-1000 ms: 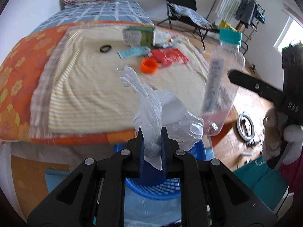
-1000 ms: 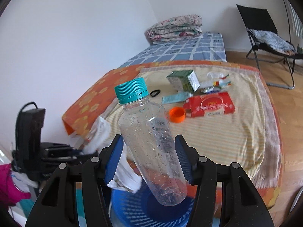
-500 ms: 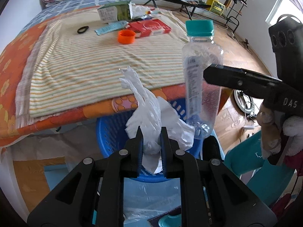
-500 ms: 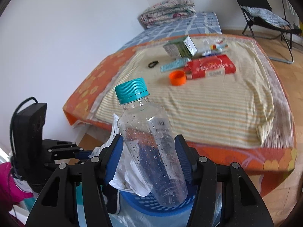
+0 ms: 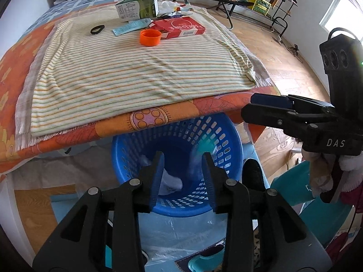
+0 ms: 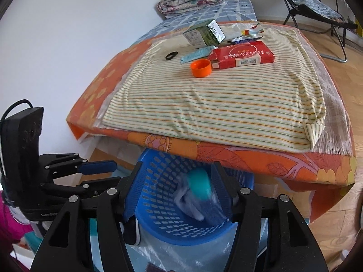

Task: Collect trash
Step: 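Lower the bag and bottle into the blue basket and open both tools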

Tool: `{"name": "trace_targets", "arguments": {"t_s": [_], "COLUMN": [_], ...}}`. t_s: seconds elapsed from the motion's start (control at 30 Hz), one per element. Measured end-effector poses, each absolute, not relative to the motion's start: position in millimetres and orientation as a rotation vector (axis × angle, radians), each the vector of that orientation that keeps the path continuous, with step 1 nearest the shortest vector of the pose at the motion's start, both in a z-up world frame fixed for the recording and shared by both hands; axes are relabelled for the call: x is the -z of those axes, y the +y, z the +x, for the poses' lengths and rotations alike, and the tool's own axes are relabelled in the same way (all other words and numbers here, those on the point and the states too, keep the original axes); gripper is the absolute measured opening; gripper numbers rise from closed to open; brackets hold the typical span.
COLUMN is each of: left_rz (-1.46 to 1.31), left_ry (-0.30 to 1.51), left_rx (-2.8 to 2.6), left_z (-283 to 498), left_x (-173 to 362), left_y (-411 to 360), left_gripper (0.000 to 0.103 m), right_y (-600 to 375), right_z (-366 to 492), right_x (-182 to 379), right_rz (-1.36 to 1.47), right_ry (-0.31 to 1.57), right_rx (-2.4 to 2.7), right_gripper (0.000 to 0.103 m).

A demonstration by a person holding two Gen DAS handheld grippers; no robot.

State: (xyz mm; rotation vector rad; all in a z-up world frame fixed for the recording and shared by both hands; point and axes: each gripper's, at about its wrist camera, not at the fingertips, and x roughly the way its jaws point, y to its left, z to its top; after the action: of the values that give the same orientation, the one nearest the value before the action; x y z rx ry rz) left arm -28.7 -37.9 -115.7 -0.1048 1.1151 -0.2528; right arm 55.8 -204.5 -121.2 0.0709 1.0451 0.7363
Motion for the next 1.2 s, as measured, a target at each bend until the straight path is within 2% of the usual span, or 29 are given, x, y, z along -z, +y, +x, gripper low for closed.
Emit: {"name": "trace_targets", "arguments": {"t_s": [0.5,0.67,0.93,1.2], "left_rz": [-0.115,-0.127,-0.157,-0.156], "left_ry": [1.104,1.102,1.09,1.053], "left_rx": [0.239,0.227,0.192,0.166], "left_z": [-22,-15,-5,18], "left_x": [113,112,109,95], "left_y": [-37,-34,-25,-20], "left_gripper": [0.034,0.034,0.034,0.034], "right_y": [-202,-200,-195,-210], "right_z": [56,58,69,98], "right_x": [122,123,123,107], "right_rz": [-0.02,-0.054,-0.168,-0.214], "right_ry": [1.039,1.05,1.052,0.971], "right_rx": [-0.673,-0.665,-0.662,-0.584], "right_gripper": [0.059,0.074,0.077,0.077]}}
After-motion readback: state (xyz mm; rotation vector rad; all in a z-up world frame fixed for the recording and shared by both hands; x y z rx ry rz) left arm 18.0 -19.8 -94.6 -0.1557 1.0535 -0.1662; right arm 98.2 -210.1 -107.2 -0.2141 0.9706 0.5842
